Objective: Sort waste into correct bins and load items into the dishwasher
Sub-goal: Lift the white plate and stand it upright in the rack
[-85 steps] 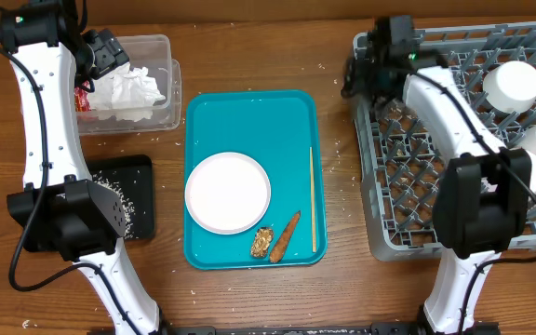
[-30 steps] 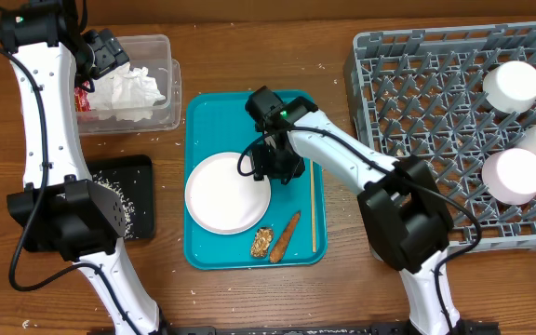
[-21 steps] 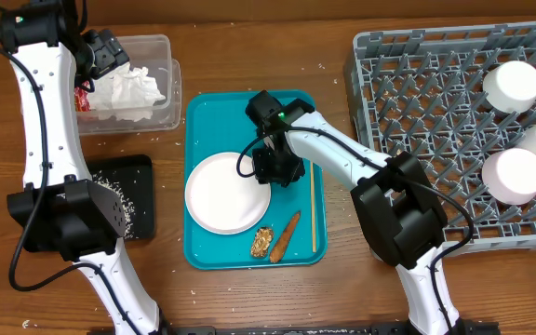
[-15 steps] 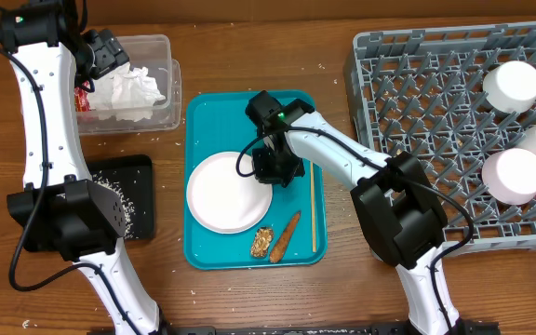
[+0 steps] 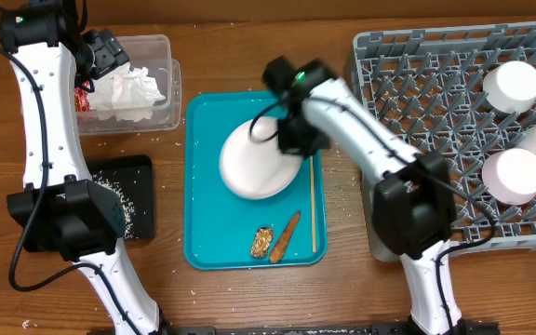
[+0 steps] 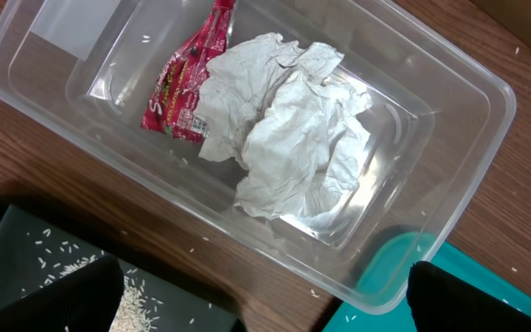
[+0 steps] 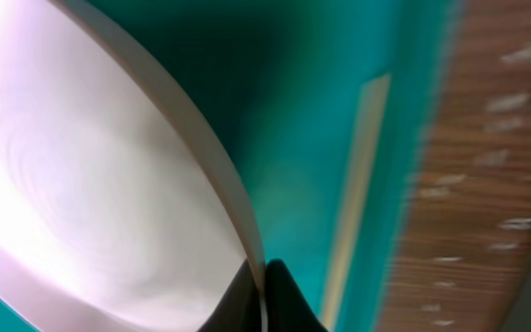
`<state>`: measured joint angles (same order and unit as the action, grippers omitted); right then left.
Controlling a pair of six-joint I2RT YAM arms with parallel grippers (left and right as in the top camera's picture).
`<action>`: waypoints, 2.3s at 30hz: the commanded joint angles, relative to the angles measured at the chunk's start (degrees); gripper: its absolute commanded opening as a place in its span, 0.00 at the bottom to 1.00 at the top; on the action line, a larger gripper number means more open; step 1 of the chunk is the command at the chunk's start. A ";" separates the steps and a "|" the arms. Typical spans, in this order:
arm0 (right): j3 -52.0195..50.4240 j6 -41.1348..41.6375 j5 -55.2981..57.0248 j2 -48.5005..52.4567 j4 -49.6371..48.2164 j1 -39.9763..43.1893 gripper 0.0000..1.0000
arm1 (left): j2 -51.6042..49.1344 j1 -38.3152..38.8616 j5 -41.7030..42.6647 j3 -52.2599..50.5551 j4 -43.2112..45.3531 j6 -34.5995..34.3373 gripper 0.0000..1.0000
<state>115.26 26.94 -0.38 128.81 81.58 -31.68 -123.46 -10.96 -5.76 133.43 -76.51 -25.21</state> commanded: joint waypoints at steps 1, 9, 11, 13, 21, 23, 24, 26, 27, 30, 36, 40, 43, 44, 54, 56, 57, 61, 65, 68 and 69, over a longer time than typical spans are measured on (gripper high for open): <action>10.19 -0.09 15.17 -2.60 7.32 7.39 0.04 | 1.62 0.28 0.24 -0.20 0.07 -0.72 1.00; 19.61 -0.09 32.76 -7.10 7.74 19.80 0.04 | 1.62 0.28 0.24 -0.20 0.07 -0.72 1.00; 19.87 -0.11 36.30 -7.15 6.23 22.43 0.04 | 1.62 0.28 0.24 -0.20 0.07 -0.72 1.00; 19.74 -0.11 39.34 -7.13 4.59 25.03 0.04 | 1.62 0.28 0.24 -0.20 0.07 -0.72 1.00; 19.69 -0.11 42.77 -6.64 -1.14 31.93 0.04 | 1.62 0.28 0.24 -0.20 0.07 -0.72 1.00; 19.69 -0.13 42.82 -6.05 -2.23 32.76 0.04 | 1.62 0.28 0.24 -0.20 0.07 -0.72 1.00; 19.69 -0.15 42.86 -5.73 -2.56 33.00 0.04 | 1.62 0.28 0.24 -0.20 0.07 -0.72 1.00; 19.52 -0.35 43.06 -4.96 -3.61 33.33 0.04 | 1.62 0.28 0.24 -0.20 0.07 -0.72 1.00; 19.23 -0.35 43.04 -4.92 -3.96 33.31 0.04 | 1.62 0.28 0.24 -0.20 0.07 -0.72 1.00; 18.05 -0.33 43.01 -4.92 -4.20 33.31 0.04 | 1.62 0.28 0.24 -0.20 0.07 -0.72 1.00; 15.17 -0.31 42.75 -4.92 -4.37 32.96 0.04 | 1.62 0.28 0.24 -0.20 0.07 -0.72 1.00; 12.92 -0.35 42.34 -4.92 -5.25 32.92 0.04 | 1.62 0.28 0.24 -0.20 0.07 -0.74 1.00; 11.37 -0.33 42.34 -4.92 -5.55 32.87 0.04 | 1.62 0.28 0.24 -0.20 0.07 -0.72 1.00; 11.17 -0.33 42.34 -4.92 -5.64 32.87 0.04 | 1.62 0.28 0.24 -0.20 0.07 -0.74 1.00; 10.69 -5.99 42.93 -4.92 -6.56 30.32 0.04 | 1.62 0.28 0.24 -0.20 0.07 -0.72 1.00; 10.69 -7.26 43.23 -4.92 -6.54 29.35 0.04 | 1.62 0.28 0.24 -0.20 0.07 -0.74 1.00; 10.69 -7.87 43.23 -4.92 -6.47 28.81 0.04 | 1.62 0.28 0.24 -0.20 0.07 -0.72 1.00; 10.69 -8.33 43.17 -4.92 -5.60 27.36 0.11 | 1.62 0.28 0.24 -0.20 0.07 -0.72 1.00; 11.04 -8.31 40.98 -4.94 -4.07 26.45 0.37 | 1.62 0.28 0.24 -0.20 0.07 -0.72 1.00; 12.81 -8.28 36.24 -4.96 -1.79 25.99 0.43 | 1.62 0.28 0.24 -0.20 0.07 -0.74 1.00; 13.88 -8.28 33.66 -5.05 -0.74 25.99 0.43 | 1.62 0.28 0.24 -0.20 0.07 -0.74 1.00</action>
<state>126.28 18.74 38.94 123.61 79.66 -5.52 -123.46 -10.96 -5.74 133.43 -76.51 -25.21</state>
